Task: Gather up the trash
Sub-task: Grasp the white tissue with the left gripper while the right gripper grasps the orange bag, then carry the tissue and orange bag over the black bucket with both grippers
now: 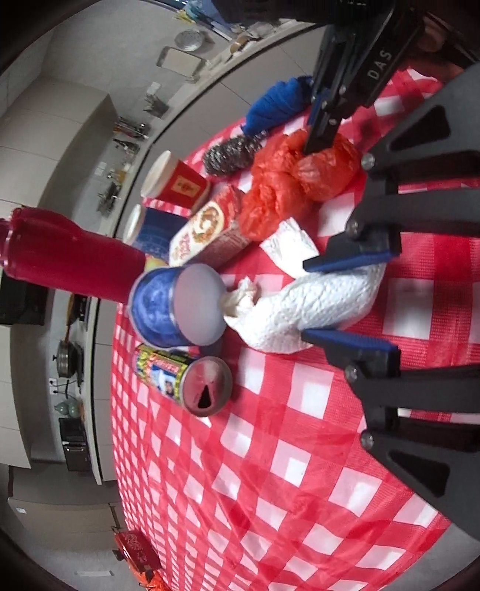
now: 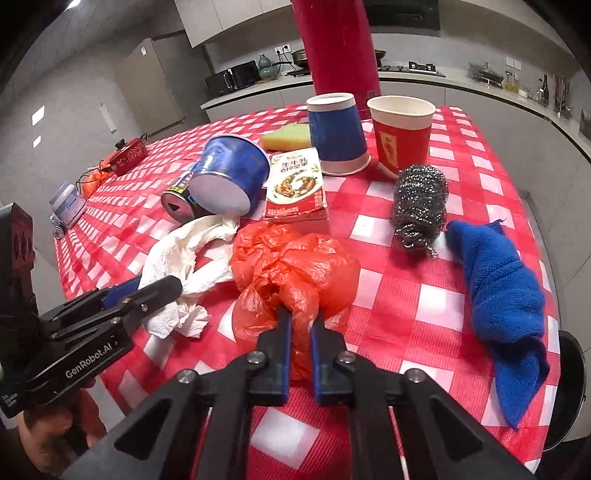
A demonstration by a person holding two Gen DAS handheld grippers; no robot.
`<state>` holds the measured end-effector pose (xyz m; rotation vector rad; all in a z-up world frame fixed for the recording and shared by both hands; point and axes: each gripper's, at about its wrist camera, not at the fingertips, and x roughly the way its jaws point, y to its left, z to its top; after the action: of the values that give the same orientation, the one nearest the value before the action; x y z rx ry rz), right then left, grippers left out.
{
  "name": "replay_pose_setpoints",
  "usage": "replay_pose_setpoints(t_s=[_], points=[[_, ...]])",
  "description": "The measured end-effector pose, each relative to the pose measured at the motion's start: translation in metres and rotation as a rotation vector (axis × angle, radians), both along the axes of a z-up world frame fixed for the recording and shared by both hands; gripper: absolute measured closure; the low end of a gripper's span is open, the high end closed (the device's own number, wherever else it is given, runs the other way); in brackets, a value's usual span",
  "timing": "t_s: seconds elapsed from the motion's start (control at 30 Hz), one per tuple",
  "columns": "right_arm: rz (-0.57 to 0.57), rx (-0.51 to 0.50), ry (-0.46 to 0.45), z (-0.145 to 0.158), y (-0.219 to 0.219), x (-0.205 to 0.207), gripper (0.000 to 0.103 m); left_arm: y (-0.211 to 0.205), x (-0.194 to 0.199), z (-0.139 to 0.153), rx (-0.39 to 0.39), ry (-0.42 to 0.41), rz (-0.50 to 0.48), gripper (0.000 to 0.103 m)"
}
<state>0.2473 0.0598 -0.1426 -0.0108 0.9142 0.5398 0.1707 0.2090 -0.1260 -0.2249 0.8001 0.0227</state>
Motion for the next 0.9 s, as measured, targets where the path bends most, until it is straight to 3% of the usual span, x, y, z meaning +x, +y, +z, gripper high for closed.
replay_pose_setpoints(t_s=[0.43, 0.9], points=[[-0.05, 0.018, -0.102, 0.043, -0.038, -0.029, 0.095, -0.022, -0.025, 0.039, 0.037, -0.07, -0.002, 0.072], [-0.217, 0.003, -0.158, 0.071, -0.154, -0.069, 0.095, -0.128, -0.032, 0.058, 0.046, -0.118, -0.152, 0.072]])
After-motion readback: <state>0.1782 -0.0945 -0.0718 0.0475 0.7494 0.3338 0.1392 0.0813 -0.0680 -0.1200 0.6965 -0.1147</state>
